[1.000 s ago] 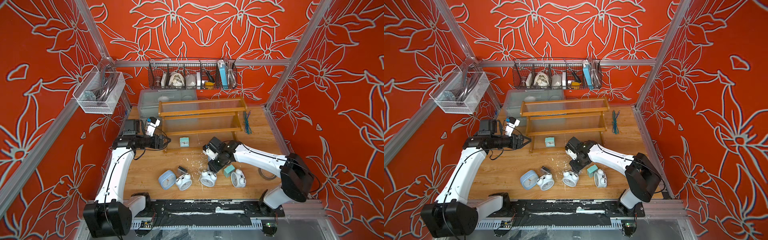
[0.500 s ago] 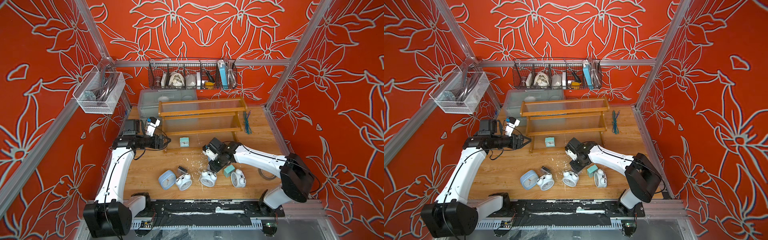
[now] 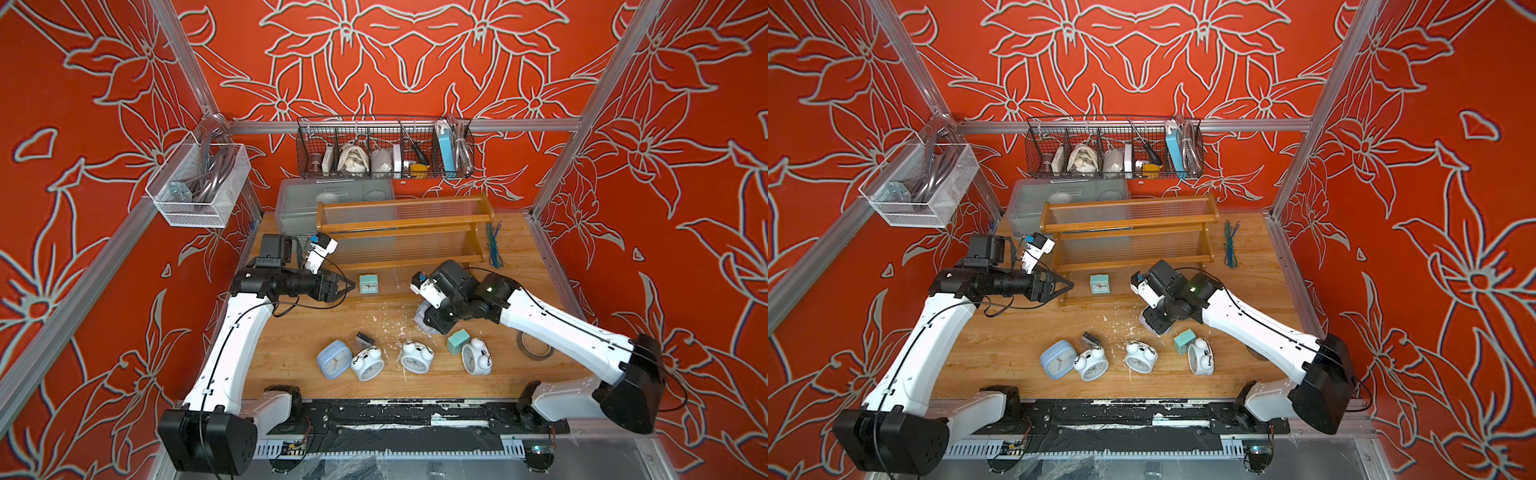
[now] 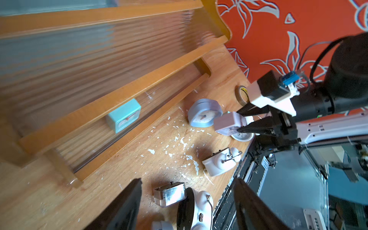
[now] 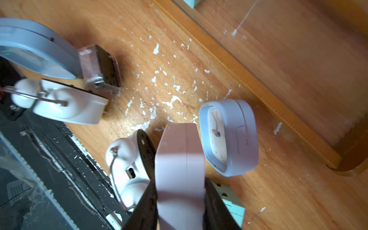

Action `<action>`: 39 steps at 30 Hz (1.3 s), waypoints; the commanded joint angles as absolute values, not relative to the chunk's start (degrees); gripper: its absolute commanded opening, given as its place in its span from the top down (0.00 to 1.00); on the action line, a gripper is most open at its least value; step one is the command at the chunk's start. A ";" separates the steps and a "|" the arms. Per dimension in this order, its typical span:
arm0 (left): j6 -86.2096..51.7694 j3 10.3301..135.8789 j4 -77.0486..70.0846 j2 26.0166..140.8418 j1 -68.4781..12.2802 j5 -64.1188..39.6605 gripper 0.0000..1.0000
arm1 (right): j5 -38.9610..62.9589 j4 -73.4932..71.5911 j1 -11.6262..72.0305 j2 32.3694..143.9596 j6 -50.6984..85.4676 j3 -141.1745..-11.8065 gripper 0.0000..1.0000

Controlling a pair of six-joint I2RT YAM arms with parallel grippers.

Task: Place the alarm clocks on the shelf by style
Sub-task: Pick up the alarm from the center of the board.

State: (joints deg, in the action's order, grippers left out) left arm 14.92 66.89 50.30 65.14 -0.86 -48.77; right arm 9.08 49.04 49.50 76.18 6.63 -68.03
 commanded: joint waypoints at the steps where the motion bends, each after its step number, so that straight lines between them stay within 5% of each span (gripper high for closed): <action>1: 19.96 69.06 54.16 65.39 -3.21 -54.05 0.26 | 14.78 51.79 49.49 72.39 4.24 -71.33 0.71; 19: 40.77 71.98 66.46 72.83 -21.73 -62.86 0.23 | 44.21 41.11 49.44 66.82 5.00 -69.90 0.71; 30: 39.08 70.01 62.47 72.69 -27.85 -58.96 0.31 | 46.31 36.25 49.37 67.61 7.16 -68.82 0.71; 39: 37.45 68.48 60.11 70.87 -28.35 -57.96 0.49 | 45.97 35.07 49.32 68.17 7.52 -68.05 0.71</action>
